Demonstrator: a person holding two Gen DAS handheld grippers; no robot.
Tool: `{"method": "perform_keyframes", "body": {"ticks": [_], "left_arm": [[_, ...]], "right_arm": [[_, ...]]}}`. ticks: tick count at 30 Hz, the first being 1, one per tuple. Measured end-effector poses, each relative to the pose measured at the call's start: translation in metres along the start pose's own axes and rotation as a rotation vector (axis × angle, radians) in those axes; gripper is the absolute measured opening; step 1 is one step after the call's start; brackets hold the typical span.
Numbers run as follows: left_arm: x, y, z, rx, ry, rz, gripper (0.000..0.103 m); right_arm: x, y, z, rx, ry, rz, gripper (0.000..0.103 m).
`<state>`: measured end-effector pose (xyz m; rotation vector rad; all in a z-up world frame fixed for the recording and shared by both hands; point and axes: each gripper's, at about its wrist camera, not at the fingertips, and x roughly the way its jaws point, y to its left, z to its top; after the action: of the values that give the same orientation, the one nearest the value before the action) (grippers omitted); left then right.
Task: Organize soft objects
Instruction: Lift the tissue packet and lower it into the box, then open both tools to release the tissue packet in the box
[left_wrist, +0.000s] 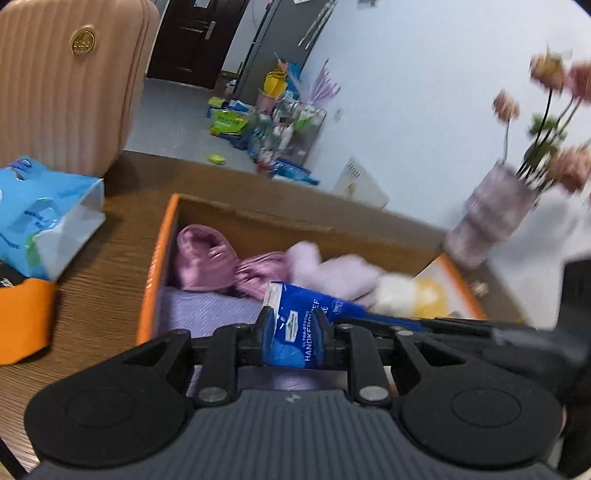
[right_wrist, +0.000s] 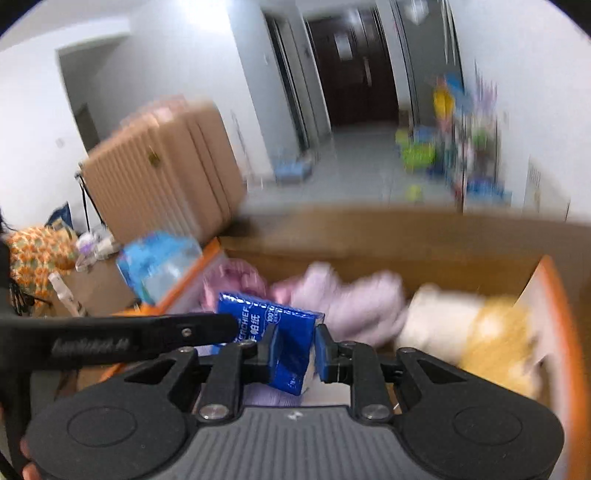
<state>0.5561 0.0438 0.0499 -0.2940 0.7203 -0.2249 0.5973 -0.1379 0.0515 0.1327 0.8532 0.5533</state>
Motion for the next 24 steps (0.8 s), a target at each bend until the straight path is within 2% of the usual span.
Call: {"method": "perform_keyframes", "body": {"ticks": [1, 3, 6, 8, 11, 14, 17, 24], "left_arm": [[0.003, -0.001, -0.002, 0.02, 0.002, 0.005, 0.021], [0.008, -0.007, -0.005, 0.061, 0.027, 0.015, 0.021], [0.03, -0.021, -0.016, 0.084, 0.109, -0.015, 0.022], [0.037, -0.025, -0.022, 0.11, 0.099, -0.009, 0.026], [0.038, -0.022, -0.019, 0.079, 0.123, -0.027, 0.029], [0.037, -0.022, -0.017, 0.064, 0.144, -0.024, 0.033], [0.018, -0.028, -0.011, 0.102, 0.122, -0.005, 0.038], [-0.064, -0.043, 0.006, 0.15, -0.018, 0.051, 0.038]], "right_arm": [[0.01, -0.007, 0.0, 0.046, 0.05, 0.017, 0.021], [0.006, -0.011, 0.003, 0.065, 0.055, 0.014, 0.021], [-0.001, -0.005, -0.001, -0.008, 0.054, -0.094, 0.025], [-0.001, -0.009, -0.002, -0.01, 0.077, -0.111, 0.028], [0.0, -0.015, -0.003, 0.018, 0.076, -0.104, 0.029], [-0.004, -0.008, -0.001, -0.009, 0.067, -0.132, 0.029], [-0.017, 0.003, 0.004, -0.048, 0.039, -0.139, 0.033], [-0.108, 0.016, 0.014, -0.124, -0.09, -0.216, 0.04]]}}
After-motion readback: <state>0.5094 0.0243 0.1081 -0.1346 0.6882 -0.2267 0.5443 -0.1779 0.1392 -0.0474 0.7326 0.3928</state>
